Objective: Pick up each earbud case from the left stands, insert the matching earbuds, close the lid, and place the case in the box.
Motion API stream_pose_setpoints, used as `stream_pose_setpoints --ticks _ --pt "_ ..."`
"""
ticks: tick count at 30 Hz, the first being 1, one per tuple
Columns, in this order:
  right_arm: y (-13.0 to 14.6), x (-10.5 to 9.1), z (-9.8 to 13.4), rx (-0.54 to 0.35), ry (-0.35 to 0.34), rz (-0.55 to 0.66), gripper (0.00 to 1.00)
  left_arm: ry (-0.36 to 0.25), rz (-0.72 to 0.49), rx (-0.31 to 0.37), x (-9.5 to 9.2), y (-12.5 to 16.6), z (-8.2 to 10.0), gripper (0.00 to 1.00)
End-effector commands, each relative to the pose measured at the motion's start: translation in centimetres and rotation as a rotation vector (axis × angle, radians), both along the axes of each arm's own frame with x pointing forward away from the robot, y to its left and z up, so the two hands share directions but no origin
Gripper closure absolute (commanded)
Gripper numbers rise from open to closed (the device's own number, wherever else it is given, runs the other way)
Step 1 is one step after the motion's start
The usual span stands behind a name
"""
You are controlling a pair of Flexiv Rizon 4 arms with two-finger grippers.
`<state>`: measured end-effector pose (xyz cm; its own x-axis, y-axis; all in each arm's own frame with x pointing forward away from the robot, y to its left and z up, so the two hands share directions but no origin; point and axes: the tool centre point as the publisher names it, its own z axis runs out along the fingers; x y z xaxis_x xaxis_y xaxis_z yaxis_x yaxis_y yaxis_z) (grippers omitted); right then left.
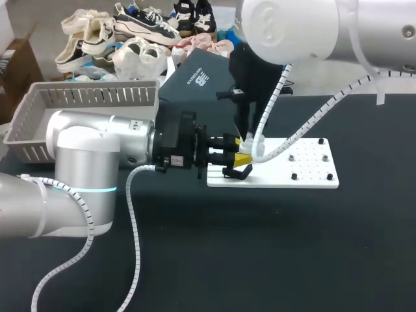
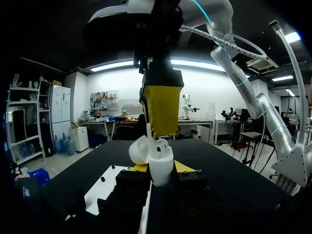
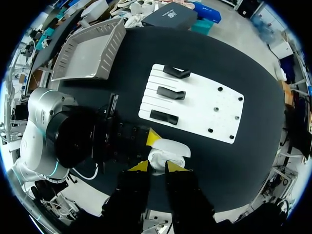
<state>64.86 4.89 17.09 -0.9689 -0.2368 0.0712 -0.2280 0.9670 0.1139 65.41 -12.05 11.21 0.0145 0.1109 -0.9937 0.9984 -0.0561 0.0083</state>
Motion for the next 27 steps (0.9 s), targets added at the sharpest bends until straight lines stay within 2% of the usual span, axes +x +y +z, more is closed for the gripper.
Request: stream_pose_setpoints --ticks 1,27 --pt "-0.15 -0.06 -0.19 0.003 -0.003 0.001 1.0 -0.001 0.002 -0.001 -0.06 -0.02 0.11 1.0" --pt "-0.03 -0.48 0.15 0.016 -0.021 0.01 1.0 -0.001 0.002 -0.001 -0.06 -0.02 0.11 1.0"
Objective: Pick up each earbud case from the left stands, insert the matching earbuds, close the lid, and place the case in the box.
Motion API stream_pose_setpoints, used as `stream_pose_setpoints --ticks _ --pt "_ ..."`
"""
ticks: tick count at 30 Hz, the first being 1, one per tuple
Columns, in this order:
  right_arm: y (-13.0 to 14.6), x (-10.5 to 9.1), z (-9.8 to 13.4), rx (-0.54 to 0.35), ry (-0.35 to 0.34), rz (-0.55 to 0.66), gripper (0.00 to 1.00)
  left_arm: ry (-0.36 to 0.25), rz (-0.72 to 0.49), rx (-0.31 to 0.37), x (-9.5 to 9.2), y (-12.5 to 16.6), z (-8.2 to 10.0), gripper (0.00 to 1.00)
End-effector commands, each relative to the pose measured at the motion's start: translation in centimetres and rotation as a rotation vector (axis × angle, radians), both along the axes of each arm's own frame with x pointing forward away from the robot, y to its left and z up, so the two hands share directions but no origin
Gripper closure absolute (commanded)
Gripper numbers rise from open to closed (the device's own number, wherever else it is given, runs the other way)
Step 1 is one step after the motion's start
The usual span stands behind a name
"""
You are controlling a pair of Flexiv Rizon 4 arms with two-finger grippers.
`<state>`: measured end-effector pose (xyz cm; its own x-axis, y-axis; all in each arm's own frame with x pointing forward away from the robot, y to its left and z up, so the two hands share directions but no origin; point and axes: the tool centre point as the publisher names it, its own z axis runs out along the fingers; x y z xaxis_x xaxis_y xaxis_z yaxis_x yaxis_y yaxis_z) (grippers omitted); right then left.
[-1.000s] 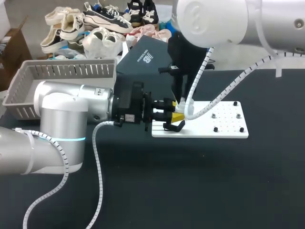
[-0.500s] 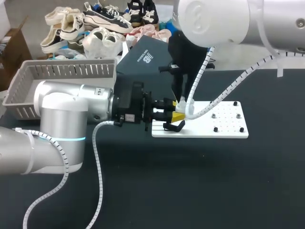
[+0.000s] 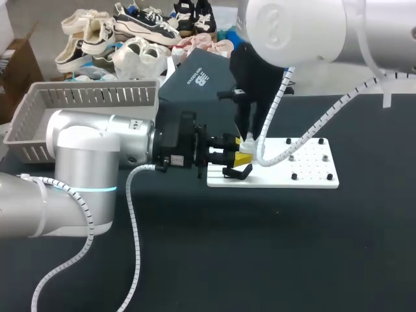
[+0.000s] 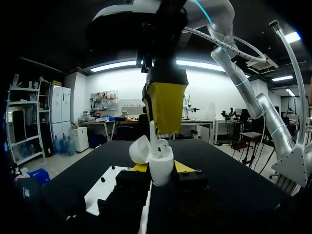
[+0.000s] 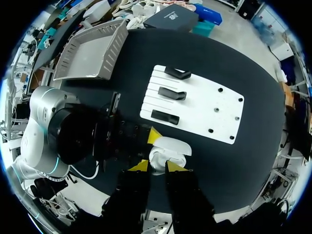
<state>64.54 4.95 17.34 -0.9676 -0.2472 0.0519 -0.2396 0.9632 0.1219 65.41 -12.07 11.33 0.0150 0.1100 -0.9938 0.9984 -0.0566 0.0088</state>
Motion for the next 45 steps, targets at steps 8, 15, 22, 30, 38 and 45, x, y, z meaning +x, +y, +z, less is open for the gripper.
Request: stream_pose_setpoints --ticks 8,15,22,30,38,45 --pt "0.0 0.2 -0.5 0.002 0.005 -0.001 1.0 -0.001 0.003 0.0 -0.1 0.0 0.0 1.0" --pt "0.1 0.3 -0.6 0.006 0.009 0.003 1.0 -0.001 0.003 0.0 -0.1 0.0 0.0 1.0" --pt "0.1 0.2 -0.9 0.002 0.012 0.008 1.0 -0.001 0.003 0.0 -0.1 0.0 0.0 1.0" --pt "0.3 0.2 -1.3 -0.017 0.014 0.015 0.84 -0.001 0.003 0.0 -0.1 0.0 0.0 1.0" --pt "0.5 0.2 -1.4 -0.024 0.012 0.024 0.58 -0.001 0.003 0.0 -0.1 0.0 0.0 1.0" --pt "0.2 -0.4 -0.1 -0.013 -0.021 0.028 0.56 -0.001 0.003 0.0 -0.1 0.0 0.0 1.0"
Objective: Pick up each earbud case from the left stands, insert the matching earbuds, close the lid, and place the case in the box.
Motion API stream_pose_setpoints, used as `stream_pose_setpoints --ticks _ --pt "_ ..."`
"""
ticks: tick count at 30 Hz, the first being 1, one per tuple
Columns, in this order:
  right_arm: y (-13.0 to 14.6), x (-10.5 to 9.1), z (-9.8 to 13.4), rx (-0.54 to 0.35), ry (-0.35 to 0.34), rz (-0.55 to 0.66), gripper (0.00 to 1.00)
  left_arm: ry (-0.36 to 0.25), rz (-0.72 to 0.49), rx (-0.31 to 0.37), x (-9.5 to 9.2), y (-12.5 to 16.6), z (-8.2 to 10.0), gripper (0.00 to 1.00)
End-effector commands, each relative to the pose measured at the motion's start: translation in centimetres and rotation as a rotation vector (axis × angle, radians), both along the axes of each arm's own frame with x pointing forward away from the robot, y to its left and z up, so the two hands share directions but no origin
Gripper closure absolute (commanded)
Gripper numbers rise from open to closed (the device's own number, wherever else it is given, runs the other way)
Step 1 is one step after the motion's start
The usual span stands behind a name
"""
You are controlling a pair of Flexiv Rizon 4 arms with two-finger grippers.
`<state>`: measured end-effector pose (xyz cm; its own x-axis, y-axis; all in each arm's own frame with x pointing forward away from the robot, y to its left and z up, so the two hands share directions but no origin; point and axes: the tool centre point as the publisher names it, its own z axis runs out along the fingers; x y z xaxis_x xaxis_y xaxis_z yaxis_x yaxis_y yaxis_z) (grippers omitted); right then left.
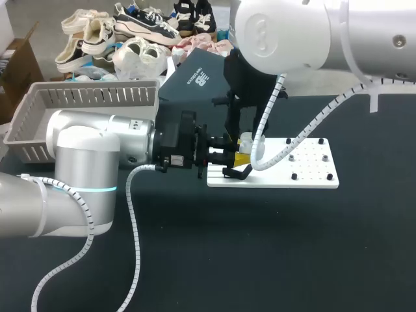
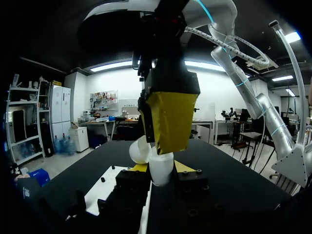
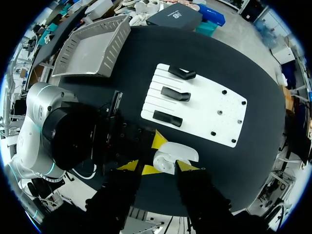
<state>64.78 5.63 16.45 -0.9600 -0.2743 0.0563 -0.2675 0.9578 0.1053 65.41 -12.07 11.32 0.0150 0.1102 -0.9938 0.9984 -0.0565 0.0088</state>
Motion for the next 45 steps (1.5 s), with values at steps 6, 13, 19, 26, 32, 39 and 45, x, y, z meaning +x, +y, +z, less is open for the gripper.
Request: stream_pose_setpoints --ticks 6,13,19,26,32,39,45 --pt "-1.8 -0.4 1.8 0.013 -0.062 -0.094 0.14 -0.001 0.003 0.0 -0.1 0.0 0.0 1.0" --pt "-3.0 1.5 1.6 0.037 -0.071 -0.302 0.0 -0.001 0.003 0.0 -0.1 0.0 0.0 1.0" --pt "-4.0 2.9 1.3 0.017 -0.076 -0.425 0.0 -0.001 0.003 0.0 -0.1 0.0 0.0 1.0" --pt "-5.6 4.8 0.1 0.001 -0.069 -0.582 0.0 -0.001 0.003 0.0 -0.1 0.0 0.0 1.0" --pt "-6.4 5.2 -1.2 -0.013 -0.047 -0.613 0.0 -0.001 0.003 0.0 -0.1 0.0 0.0 1.0" --pt "-6.6 4.4 -1.8 -0.038 -0.033 -0.589 0.0 -0.001 0.003 0.0 -0.1 0.0 0.0 1.0" --pt "-6.6 3.3 -1.5 -0.047 -0.035 -0.564 0.0 -0.001 0.003 0.0 -0.1 0.0 0.0 1.0"
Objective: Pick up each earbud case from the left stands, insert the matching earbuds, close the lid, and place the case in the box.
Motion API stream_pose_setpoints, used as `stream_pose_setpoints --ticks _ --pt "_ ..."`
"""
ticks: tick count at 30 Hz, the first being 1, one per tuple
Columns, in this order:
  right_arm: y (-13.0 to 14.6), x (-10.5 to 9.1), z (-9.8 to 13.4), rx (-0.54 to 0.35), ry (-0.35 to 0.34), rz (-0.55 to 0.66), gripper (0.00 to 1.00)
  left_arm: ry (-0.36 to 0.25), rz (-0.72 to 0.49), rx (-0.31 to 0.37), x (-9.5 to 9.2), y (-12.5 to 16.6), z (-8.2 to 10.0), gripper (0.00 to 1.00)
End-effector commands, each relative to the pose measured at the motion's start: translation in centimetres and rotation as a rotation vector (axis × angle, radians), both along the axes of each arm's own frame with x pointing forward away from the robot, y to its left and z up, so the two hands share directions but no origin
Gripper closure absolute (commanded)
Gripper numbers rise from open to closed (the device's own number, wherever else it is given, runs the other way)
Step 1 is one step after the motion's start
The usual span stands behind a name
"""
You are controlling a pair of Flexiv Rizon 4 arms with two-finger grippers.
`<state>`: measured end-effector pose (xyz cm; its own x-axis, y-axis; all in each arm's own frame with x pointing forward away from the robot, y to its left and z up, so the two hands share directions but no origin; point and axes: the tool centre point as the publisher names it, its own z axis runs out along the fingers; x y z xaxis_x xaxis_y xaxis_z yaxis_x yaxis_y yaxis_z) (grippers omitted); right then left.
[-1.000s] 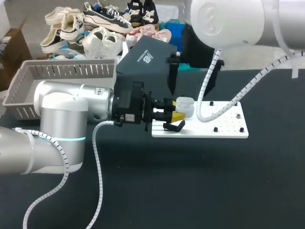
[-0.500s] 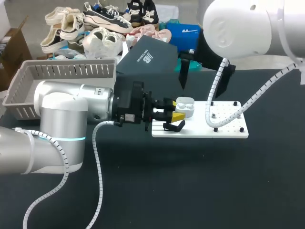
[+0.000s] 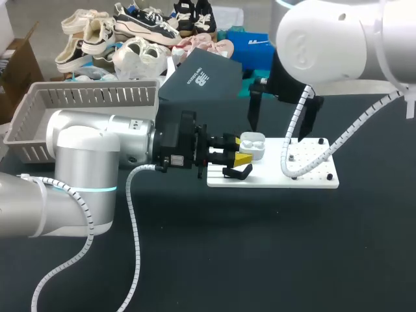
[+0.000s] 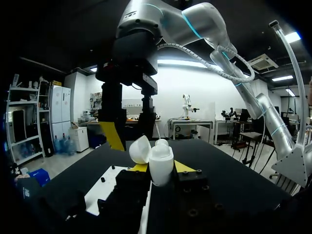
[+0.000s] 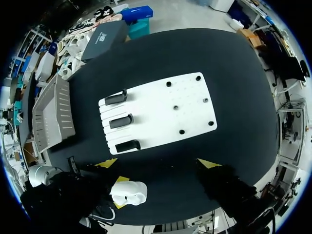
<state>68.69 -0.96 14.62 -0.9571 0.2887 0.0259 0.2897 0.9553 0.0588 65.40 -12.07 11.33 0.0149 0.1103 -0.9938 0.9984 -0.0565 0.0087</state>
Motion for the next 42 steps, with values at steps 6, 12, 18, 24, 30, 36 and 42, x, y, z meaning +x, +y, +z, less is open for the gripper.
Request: stream_pose_setpoints --ticks 6,12,18,24,30,36,42 --pt "0.1 -1.8 0.7 -0.006 -0.004 0.043 0.0 -0.001 0.003 -0.001 -0.1 0.0 0.0 1.0" --pt "0.3 -2.2 0.9 0.001 0.003 0.066 0.0 -0.001 0.003 -0.001 -0.1 0.0 0.0 1.0" --pt "0.4 -2.4 1.1 0.002 -0.003 0.078 0.0 -0.001 0.003 -0.001 -0.1 0.0 0.0 1.0" --pt "0.3 -2.5 1.3 0.013 -0.016 0.072 0.0 -0.001 0.003 -0.001 -0.1 0.0 0.0 1.0" --pt "-0.2 -2.3 2.9 0.065 -0.118 0.045 0.0 -0.001 0.003 -0.001 -0.1 0.0 0.0 1.0" --pt "-0.6 -2.7 4.0 0.113 -0.211 0.067 0.0 0.001 0.048 -0.016 0.6 2.0 0.9 1.0" --pt "-0.8 -3.0 4.3 0.121 -0.203 0.118 0.0 0.004 0.171 -0.013 1.3 7.2 2.6 1.0"
